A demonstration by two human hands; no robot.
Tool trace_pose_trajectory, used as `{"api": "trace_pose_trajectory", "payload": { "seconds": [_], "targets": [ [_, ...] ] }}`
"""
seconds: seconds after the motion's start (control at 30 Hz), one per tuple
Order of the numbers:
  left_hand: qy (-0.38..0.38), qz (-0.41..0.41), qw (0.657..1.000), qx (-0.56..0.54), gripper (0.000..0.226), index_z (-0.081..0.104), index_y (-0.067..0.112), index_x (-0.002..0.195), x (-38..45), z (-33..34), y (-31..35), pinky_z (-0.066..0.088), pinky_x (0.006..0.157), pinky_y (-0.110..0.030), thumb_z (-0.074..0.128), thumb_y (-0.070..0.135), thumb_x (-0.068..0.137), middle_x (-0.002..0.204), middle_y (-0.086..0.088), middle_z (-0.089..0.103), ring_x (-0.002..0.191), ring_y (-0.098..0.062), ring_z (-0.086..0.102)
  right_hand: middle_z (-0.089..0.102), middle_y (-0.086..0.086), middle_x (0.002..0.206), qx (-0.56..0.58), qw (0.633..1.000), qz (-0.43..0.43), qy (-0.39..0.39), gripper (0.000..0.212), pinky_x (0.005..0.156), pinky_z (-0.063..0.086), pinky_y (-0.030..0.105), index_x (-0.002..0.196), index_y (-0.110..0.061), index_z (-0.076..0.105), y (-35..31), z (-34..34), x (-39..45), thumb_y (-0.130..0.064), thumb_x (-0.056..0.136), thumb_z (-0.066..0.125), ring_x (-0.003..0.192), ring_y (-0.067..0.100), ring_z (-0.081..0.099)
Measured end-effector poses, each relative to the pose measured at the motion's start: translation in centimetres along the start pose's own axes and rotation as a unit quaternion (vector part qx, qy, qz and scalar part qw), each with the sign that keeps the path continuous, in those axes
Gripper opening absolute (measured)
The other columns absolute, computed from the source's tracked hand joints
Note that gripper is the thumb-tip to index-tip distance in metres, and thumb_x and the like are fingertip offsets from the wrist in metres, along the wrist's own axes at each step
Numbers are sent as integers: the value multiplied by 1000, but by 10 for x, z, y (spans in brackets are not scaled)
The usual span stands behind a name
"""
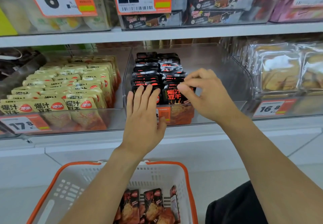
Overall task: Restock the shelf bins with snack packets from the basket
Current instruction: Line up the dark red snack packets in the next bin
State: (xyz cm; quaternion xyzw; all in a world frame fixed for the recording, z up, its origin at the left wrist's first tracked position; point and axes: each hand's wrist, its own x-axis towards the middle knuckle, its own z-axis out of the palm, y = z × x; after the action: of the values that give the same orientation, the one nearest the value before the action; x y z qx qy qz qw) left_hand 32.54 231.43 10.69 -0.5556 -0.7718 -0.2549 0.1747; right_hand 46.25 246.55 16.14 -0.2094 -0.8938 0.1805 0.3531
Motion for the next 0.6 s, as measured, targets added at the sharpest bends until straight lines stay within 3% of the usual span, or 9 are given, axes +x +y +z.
{"api": "trace_pose_trajectory", "payload": {
  "seconds": [0.13,0.23,0.3,0.37,0.43,0.5,0.6],
  "targets": [
    [3,2,1000,-2,72,36,12,150,1,0,-1,1,124,-47,56,31,84,157,-8,34,149,-29,21,63,1,113,13,999,50,-6,16,86,27,3,102,-19,79,5,3,-1,-28,92,70,109,15,49],
    [5,0,1000,-8,69,37,13,149,0,-1,-1,4,124,-48,55,30,85,157,-7,35,149,-28,23,65,4,120,47,996,80,-6,18,89,41,11,106,-19,78,4,8,-4,-24,90,73,108,12,58],
    [6,-4,1000,-11,69,38,13,149,0,-2,0,5,124,-48,55,30,85,157,-7,35,149,-28,23,57,7,134,45,994,96,3,29,102,38,16,120,-19,72,-1,12,-7,-23,91,72,116,11,56],
    [4,-5,1000,-13,69,38,13,149,0,-1,0,4,124,-48,55,30,85,157,-7,35,149,-28,22,36,10,154,22,992,120,-20,52,101,27,13,145,-25,50,-6,13,-10,-25,95,66,120,10,49],
    [3,-4,1000,-11,69,38,13,149,0,-2,0,4,124,-48,55,30,85,157,-7,34,149,-28,22,17,11,164,0,988,136,-72,65,102,31,22,155,-34,27,-8,9,-8,-29,99,59,118,17,44],
    [3,-1,1000,-9,68,38,13,149,0,-2,0,4,124,-47,54,30,85,157,-6,34,149,-28,22,14,10,166,-54,981,121,-144,58,105,37,35,156,-39,23,-7,9,-4,-31,104,48,122,28,52],
    [1,0,1000,-10,68,38,13,149,0,-3,0,3,124,-47,55,31,85,157,-7,35,149,-28,23,4,11,167,-115,965,104,-211,50,107,40,49,156,-43,18,-10,15,-2,-43,107,28,137,39,42]
  ]
}}
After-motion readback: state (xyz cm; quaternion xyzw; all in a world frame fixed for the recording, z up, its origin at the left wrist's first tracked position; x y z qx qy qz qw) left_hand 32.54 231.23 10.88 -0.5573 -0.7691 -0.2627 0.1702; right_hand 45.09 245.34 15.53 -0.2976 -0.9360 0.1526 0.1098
